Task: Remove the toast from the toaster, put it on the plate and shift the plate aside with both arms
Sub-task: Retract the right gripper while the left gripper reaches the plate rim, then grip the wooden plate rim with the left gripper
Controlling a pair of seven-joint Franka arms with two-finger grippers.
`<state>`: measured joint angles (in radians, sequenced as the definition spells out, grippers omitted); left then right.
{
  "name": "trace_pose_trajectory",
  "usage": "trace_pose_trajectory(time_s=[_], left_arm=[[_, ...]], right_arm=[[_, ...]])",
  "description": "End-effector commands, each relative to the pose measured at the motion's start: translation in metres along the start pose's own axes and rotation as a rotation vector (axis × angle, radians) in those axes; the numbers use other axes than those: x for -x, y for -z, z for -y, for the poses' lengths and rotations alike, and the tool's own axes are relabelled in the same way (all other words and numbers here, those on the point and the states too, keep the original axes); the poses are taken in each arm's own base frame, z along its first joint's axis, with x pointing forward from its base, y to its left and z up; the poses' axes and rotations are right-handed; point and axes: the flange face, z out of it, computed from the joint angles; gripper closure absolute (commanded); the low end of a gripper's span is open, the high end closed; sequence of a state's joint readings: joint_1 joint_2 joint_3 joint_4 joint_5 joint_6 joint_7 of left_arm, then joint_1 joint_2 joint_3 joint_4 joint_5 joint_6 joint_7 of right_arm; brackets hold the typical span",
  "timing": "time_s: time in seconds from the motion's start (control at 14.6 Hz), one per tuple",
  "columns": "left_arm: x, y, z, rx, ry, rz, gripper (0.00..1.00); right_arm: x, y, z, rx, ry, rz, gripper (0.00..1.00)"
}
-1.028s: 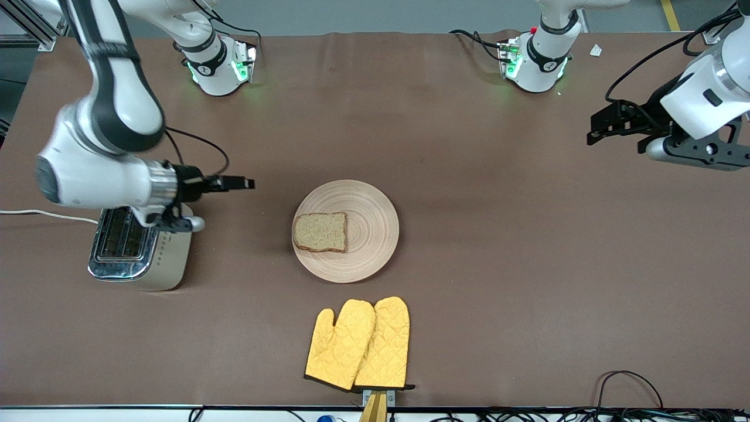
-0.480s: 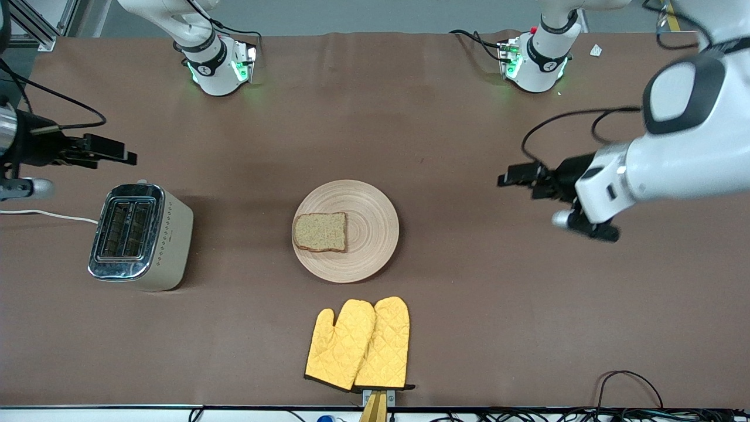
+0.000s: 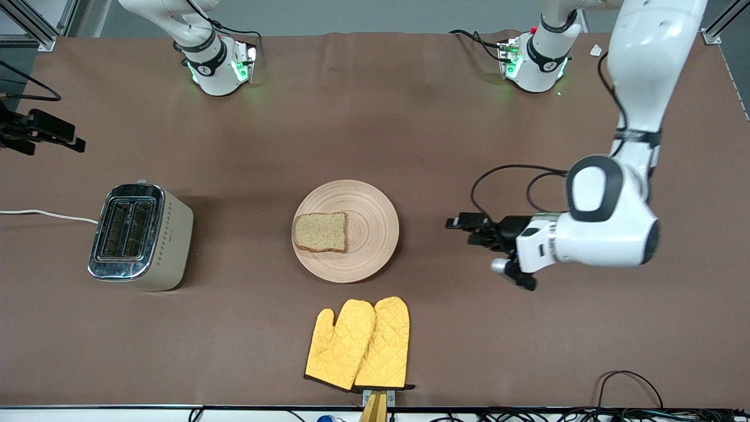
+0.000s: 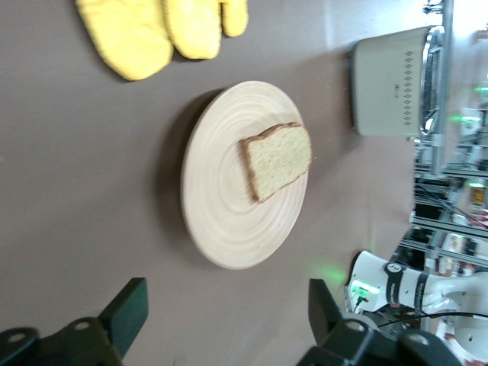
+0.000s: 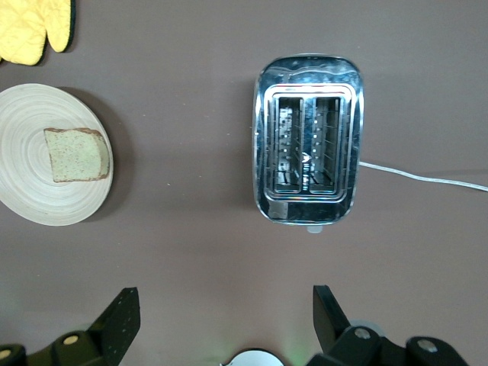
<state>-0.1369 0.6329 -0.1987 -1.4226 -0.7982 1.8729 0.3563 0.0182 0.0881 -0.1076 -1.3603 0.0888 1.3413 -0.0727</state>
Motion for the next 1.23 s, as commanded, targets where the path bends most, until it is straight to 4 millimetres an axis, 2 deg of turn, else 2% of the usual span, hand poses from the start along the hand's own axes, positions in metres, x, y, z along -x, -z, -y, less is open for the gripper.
trace_pose_trajectory(time_s=[0.0, 0.21, 0.34, 0.48, 0.62, 0.75, 0.89, 1.17], left_arm=[[-0.011, -0.051, 0.021, 0.078, -0.047, -0.028, 0.15], [-0.009, -0.101, 0.054, 0.062, -0.114, -0.067, 0.27], [-0.008, -0.128, 0.068, 0.104, -0.084, -0.101, 0.31], [-0.007, -0.154, 0.072, 0.087, -0.066, -0.121, 0.32], [-0.007, -0.163, 0.076, 0.075, -0.060, -0.127, 0.35], [-0.003, -0.175, 0.082, 0.082, -0.049, -0.111, 0.41], [0.001, -0.189, 0.076, 0.099, -0.042, -0.102, 0.43], [0.009, -0.202, 0.085, 0.080, -0.022, -0.102, 0.48]], right_arm=[[0.015, 0.014, -0.024, 0.022, -0.012, -0.018, 0.00], [0.031, 0.029, -0.014, 0.030, -0.008, -0.044, 0.00], [0.050, 0.027, -0.010, 0.026, -0.002, -0.035, 0.00], [0.061, 0.014, -0.008, 0.022, 0.003, -0.050, 0.00], [0.056, 0.010, -0.009, 0.025, 0.005, -0.067, 0.00], [0.054, 0.021, -0.007, 0.059, 0.008, -0.092, 0.00], [0.046, 0.016, -0.004, 0.060, 0.015, -0.083, 0.00], [0.041, 0.013, -0.009, 0.058, 0.015, -0.076, 0.00]])
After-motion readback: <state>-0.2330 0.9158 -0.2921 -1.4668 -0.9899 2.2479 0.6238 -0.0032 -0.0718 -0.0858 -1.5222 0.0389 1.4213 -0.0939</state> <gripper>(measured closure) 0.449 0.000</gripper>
